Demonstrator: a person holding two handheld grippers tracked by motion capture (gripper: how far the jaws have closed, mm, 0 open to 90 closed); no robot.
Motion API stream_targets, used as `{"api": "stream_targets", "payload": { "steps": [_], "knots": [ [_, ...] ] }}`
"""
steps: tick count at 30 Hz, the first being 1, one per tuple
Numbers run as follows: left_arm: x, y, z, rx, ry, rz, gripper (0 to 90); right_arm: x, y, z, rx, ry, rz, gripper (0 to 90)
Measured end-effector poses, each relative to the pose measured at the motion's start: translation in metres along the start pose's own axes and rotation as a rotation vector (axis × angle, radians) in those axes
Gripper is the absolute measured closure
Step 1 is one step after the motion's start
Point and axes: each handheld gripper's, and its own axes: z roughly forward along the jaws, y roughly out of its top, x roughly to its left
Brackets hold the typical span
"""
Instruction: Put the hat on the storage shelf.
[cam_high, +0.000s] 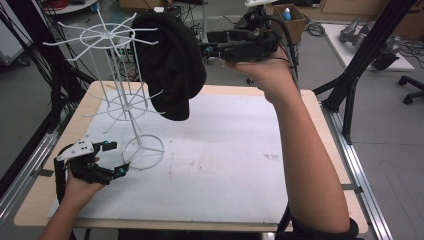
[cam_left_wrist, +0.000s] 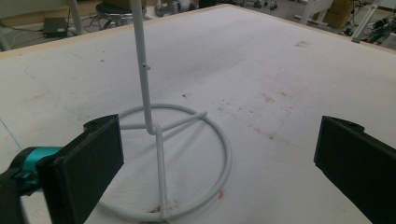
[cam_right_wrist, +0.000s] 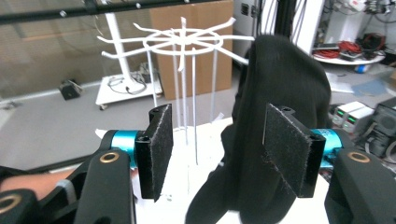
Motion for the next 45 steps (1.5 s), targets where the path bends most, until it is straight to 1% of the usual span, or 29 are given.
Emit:
{"api": "stream_targets", "payload": {
  "steps": [1,5,10,11,12,13,17,18,19,20,23,24,25,26,27,28,30,31,32,33,34,35,38,43,44,45],
  "knots": [
    [0.000,0.000,0.000,-0.001,-0.001,0.001,1.7,0.000,0.000,0.000,0.000,0.000,0.000,41.5],
    [0.000,0.000,0.000,0.004,0.000,0.002,1.7,-0.001,-0.009,-0.012,0.003,-0.054,-0.012,37.4],
    [0.000,0.000,0.000,0.004,0.000,0.001,1.7,-0.001,-0.023,-0.027,0.018,-0.115,-0.012,33.4],
    [0.000,0.000,0.000,0.004,0.001,0.002,1.7,-0.001,-0.029,-0.033,0.012,-0.132,-0.007,31.7],
    [0.000,0.000,0.000,0.004,0.001,0.002,1.7,-0.001,-0.029,-0.033,0.012,-0.132,-0.007,31.7],
    [0.000,0.000,0.000,-0.001,0.000,-0.003,1.7,-0.002,-0.033,-0.037,0.013,-0.144,-0.006,30.8],
    [0.000,0.000,0.000,-0.002,0.000,-0.002,1.7,-0.003,-0.050,-0.047,0.022,-0.185,0.000,28.3],
    [-0.001,0.000,0.000,-0.003,0.000,-0.001,1.7,-0.003,-0.059,-0.051,0.030,-0.198,0.011,26.5],
    [-0.001,0.000,0.000,-0.004,-0.001,-0.002,1.7,-0.002,-0.063,-0.052,0.036,-0.213,0.009,25.8],
    [-0.001,0.000,0.000,-0.005,-0.002,-0.001,1.7,-0.002,-0.063,-0.052,0.036,-0.213,0.009,25.8],
    [-0.001,0.000,0.000,-0.006,-0.004,-0.003,1.7,-0.002,-0.077,-0.057,0.031,-0.226,0.021,23.6],
    [-0.001,0.000,0.000,-0.008,-0.004,-0.004,1.7,-0.001,-0.082,-0.058,0.031,-0.236,0.021,23.1],
    [-0.001,0.000,0.000,-0.008,-0.002,0.002,1.7,-0.001,-0.093,-0.059,0.042,-0.249,0.034,21.2],
    [-0.001,0.001,-0.001,-0.007,-0.003,0.001,1.7,-0.001,-0.093,-0.059,0.042,-0.249,0.034,21.2],
    [-0.001,0.001,-0.001,-0.011,-0.003,-0.003,1.7,0.000,-0.104,-0.061,0.045,-0.262,0.043,21.1],
    [-0.001,0.001,-0.001,-0.010,-0.003,-0.002,1.7,0.000,-0.104,-0.061,0.045,-0.262,0.043,21.1],
    [-0.001,0.001,-0.001,-0.009,-0.003,0.000,1.7,-0.002,-0.116,-0.062,0.047,-0.265,0.050,20.7],
    [-0.001,0.001,0.000,-0.011,-0.004,-0.004,1.7,-0.003,-0.122,-0.062,0.052,-0.268,0.062,20.0],
    [-0.001,0.001,0.000,-0.012,-0.004,-0.002,1.7,-0.004,-0.134,-0.061,0.062,-0.276,0.082,19.5],
    [-0.001,0.001,0.000,-0.011,-0.005,0.000,1.7,-0.004,-0.134,-0.061,0.062,-0.276,0.082,19.5],
    [-0.001,0.001,0.000,-0.011,-0.006,0.000,1.7,-0.005,-0.144,-0.060,0.073,-0.281,0.097,18.2],
    [-0.001,0.001,-0.001,-0.011,-0.005,-0.001,1.7,-0.005,-0.144,-0.060,0.073,-0.281,0.097,18.2],
    [-0.001,0.001,0.000,-0.011,-0.004,-0.001,1.7,-0.006,-0.160,-0.057,0.087,-0.279,0.115,15.8],
    [-0.001,0.001,0.000,-0.012,-0.005,-0.003,1.7,-0.004,-0.180,-0.052,0.092,-0.284,0.123,13.8],
    [-0.001,0.001,0.000,-0.012,-0.005,-0.003,1.7,-0.003,-0.189,-0.050,0.098,-0.288,0.127,13.0],
    [-0.001,0.001,0.000,-0.013,-0.005,-0.004,1.7,-0.003,-0.189,-0.050,0.098,-0.288,0.127,13.0]
  ]
}}
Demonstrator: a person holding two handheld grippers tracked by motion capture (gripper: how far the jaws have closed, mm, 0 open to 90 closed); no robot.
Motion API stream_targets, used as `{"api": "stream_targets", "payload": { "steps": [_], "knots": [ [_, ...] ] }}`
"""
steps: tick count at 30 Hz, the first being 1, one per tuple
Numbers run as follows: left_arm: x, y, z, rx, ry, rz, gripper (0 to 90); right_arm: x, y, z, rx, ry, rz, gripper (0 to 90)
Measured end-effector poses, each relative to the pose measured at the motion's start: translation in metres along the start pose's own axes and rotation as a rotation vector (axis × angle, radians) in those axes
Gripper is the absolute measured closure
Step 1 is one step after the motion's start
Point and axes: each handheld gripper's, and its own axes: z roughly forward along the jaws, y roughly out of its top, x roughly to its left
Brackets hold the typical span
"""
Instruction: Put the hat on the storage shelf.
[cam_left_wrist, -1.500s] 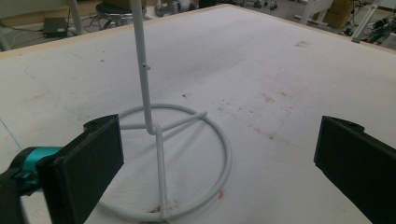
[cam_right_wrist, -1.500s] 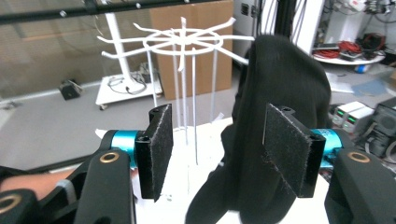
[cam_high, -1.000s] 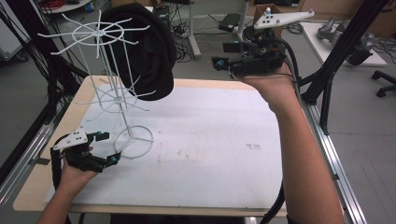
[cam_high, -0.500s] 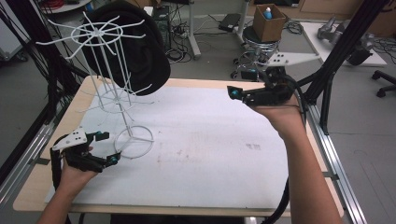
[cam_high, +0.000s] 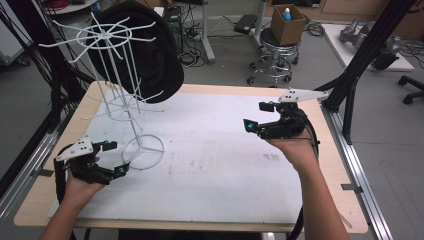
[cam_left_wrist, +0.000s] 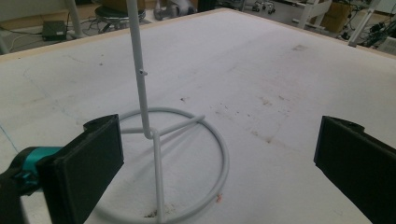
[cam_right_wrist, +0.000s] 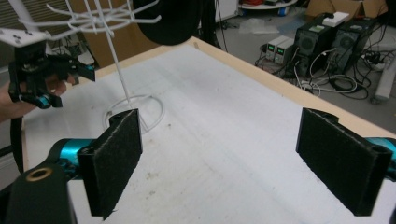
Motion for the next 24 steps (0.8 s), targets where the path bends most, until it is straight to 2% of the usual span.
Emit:
{"api": "stream_targets", "payload": {
  "steps": [6,8,9,11,18,19,20,21,23,24],
  "knots": [
    [0.001,0.000,0.001,-0.001,0.002,-0.005,1.7,0.003,-0.031,0.009,0.015,-0.002,0.009,11.9],
    [0.001,0.000,0.002,-0.004,-0.001,-0.009,1.7,0.002,-0.051,0.013,0.006,-0.006,0.036,11.8],
    [0.002,0.000,0.002,-0.004,0.003,-0.009,1.7,0.002,-0.051,0.013,0.006,-0.006,0.036,11.8],
    [0.002,0.000,0.004,-0.005,0.002,-0.014,1.7,-0.002,-0.070,0.014,-0.005,-0.012,0.093,11.5],
    [0.003,0.002,0.007,-0.003,0.003,-0.012,1.7,-0.010,-0.093,0.016,-0.007,-0.036,0.143,10.5],
    [0.002,0.002,0.008,-0.004,0.001,-0.010,1.7,-0.008,-0.096,0.017,0.043,-0.060,0.147,7.1],
    [0.002,0.002,0.008,-0.004,0.002,-0.007,1.7,-0.008,-0.096,0.017,0.043,-0.060,0.147,7.1],
    [0.002,0.002,0.009,-0.003,-0.001,-0.006,1.7,-0.005,-0.097,0.021,0.089,-0.079,0.117,3.3],
    [0.003,0.002,0.010,-0.001,-0.002,0.000,1.7,-0.002,-0.097,0.022,0.104,-0.081,0.111,3.3],
    [0.003,0.002,0.010,0.001,-0.003,0.000,1.7,0.001,-0.098,0.023,0.117,-0.082,0.092,3.1]
  ]
}}
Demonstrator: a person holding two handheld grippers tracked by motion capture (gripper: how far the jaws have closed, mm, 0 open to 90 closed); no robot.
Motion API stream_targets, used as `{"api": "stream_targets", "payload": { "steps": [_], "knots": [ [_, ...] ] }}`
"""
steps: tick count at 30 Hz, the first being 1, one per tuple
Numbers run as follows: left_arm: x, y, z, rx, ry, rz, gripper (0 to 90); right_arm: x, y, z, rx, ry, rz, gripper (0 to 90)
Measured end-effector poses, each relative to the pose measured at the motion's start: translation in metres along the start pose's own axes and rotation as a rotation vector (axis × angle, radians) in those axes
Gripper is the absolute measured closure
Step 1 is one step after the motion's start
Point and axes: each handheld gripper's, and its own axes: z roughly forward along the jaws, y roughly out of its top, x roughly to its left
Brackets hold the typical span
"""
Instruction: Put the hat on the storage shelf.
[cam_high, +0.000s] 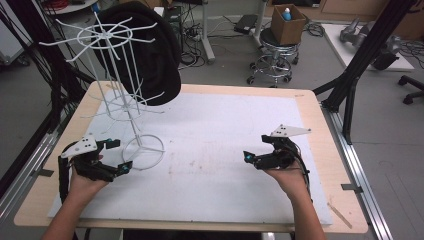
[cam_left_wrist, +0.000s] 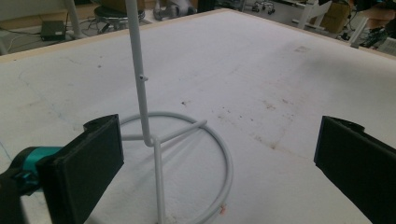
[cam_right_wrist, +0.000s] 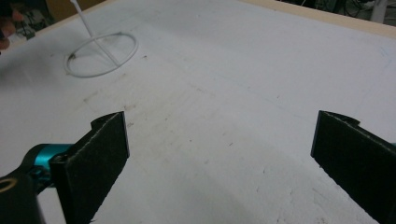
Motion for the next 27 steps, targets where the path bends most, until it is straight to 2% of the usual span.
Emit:
{"api": "stream_targets", "payload": {
  "steps": [3,6,11,17,27],
  "knots": [
    [-0.001,0.000,0.000,0.006,-0.003,0.005,1.7,0.002,0.000,0.000,0.002,0.001,-0.009,2.9],
    [-0.002,0.001,-0.001,0.001,-0.007,0.007,1.7,0.003,0.000,-0.002,0.000,-0.013,0.004,2.9],
    [-0.003,0.001,-0.001,0.007,-0.003,0.007,1.7,-0.001,0.000,-0.006,-0.026,-0.019,0.013,2.9],
    [-0.004,0.001,-0.001,0.007,-0.002,0.008,1.7,-0.005,-0.001,-0.006,-0.019,-0.011,0.031,2.9],
    [-0.003,0.000,-0.002,0.010,0.000,0.013,1.7,-0.008,0.000,-0.011,-0.050,-0.018,0.050,2.9]
  ]
}}
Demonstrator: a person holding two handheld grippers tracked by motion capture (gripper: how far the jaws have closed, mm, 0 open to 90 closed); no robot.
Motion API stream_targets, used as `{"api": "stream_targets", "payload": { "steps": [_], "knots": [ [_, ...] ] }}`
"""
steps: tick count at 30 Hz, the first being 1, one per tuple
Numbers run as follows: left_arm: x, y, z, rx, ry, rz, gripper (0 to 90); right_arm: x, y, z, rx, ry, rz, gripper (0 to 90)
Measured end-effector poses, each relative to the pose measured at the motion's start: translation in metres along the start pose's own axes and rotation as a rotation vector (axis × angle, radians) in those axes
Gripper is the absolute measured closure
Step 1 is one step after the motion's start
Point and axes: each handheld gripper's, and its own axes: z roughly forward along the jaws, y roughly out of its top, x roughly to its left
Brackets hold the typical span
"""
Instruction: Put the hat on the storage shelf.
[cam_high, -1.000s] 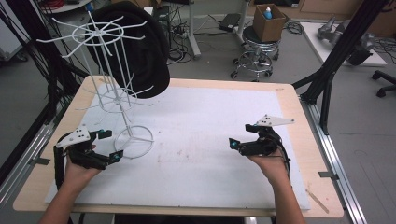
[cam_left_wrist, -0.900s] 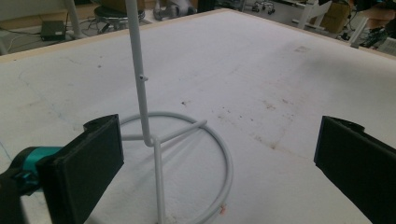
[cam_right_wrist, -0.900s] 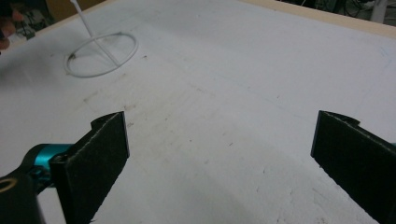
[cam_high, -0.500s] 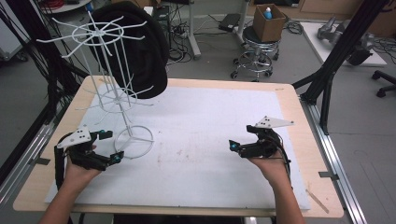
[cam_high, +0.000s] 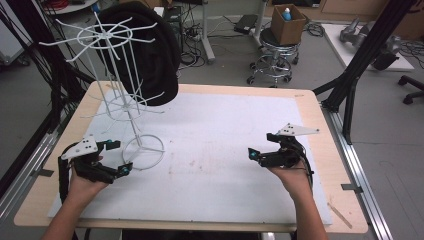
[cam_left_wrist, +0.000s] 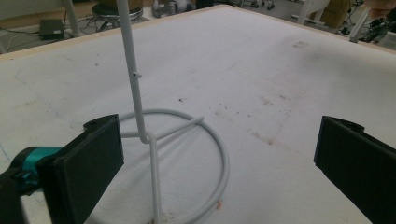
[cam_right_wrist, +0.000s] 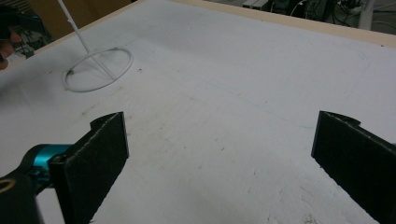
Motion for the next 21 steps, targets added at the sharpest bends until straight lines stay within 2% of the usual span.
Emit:
{"api": "stream_targets", "payload": {
  "steps": [7,21],
  "knots": [
    [0.0008,-0.0005,0.0017,0.004,0.001,-0.004,1.7,-0.0002,-0.0009,0.0009,0.020,-0.001,0.012,2.9],
    [0.0002,-0.0012,0.0039,0.012,-0.002,-0.005,1.7,-0.0015,-0.0008,-0.0008,0.008,-0.003,0.017,2.9]
  ]
}}
